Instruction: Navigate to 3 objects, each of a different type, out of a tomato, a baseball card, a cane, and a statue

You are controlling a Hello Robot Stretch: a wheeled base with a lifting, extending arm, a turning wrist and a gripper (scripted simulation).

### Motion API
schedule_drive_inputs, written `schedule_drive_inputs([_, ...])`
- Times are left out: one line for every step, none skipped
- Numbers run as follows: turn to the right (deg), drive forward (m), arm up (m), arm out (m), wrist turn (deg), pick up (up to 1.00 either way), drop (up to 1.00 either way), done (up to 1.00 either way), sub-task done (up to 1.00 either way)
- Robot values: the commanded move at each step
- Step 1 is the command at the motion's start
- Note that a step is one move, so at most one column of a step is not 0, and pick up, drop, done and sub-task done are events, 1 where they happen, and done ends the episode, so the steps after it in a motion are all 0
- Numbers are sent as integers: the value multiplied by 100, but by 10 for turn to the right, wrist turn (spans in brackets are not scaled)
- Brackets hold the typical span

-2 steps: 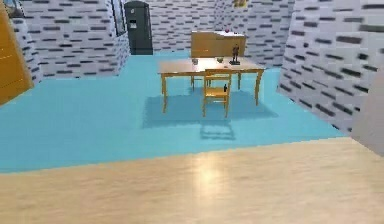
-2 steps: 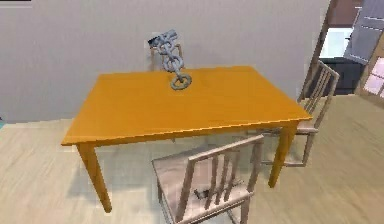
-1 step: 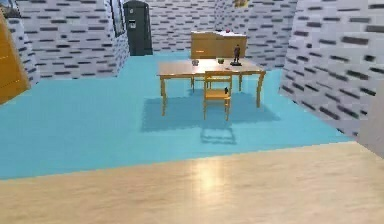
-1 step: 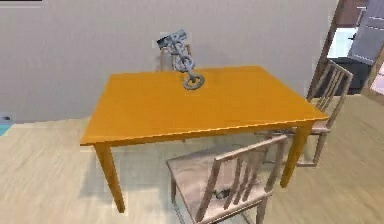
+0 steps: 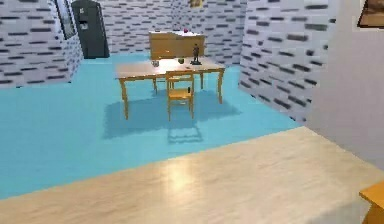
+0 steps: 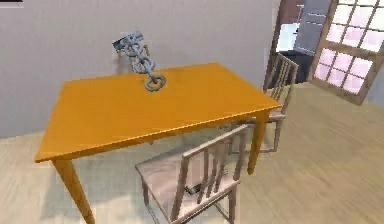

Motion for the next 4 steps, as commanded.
schedule_drive_inputs([0, 100, 0, 0, 0, 0, 0, 0, 0])
schedule_drive_inputs([30, 0, 0, 0, 0, 0, 0, 0, 0])
schedule_drive_inputs([0, 100, 0, 0, 0, 0, 0, 0, 0])
schedule_drive_inputs([0, 0, 0, 0, 0, 0, 0, 0, 100])
